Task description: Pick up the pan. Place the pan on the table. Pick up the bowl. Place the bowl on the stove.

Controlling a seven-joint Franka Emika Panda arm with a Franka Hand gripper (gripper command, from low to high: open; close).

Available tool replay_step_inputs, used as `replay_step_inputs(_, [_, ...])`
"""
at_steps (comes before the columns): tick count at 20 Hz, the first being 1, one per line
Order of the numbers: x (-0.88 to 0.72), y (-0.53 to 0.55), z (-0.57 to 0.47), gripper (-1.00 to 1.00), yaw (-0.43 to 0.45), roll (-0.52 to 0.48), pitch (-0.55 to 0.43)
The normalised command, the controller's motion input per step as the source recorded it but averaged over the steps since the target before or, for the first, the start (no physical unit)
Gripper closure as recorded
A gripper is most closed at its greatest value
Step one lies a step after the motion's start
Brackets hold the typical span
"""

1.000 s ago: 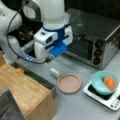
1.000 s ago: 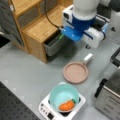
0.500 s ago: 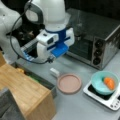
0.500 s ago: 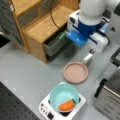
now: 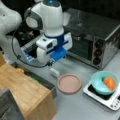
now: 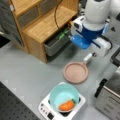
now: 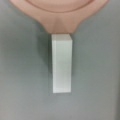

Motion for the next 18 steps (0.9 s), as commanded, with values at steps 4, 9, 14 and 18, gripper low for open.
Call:
replay_step_inputs(4, [-0.42, -0.13, -0.37, -1.0, -0.061, 0.216, -0.208])
replay_step_inputs(9, [-0.34, -0.05, -0.37, -1.0, -0.073, 0.216, -0.267])
replay_step_inputs(14, [-0.18, 0.0, -0.22, -1.0, -0.058, 0.156, -0.223])
replay_step_inputs(18, [-0.09, 0.02, -0.18, -1.0, -0.064, 0.106, -0.166])
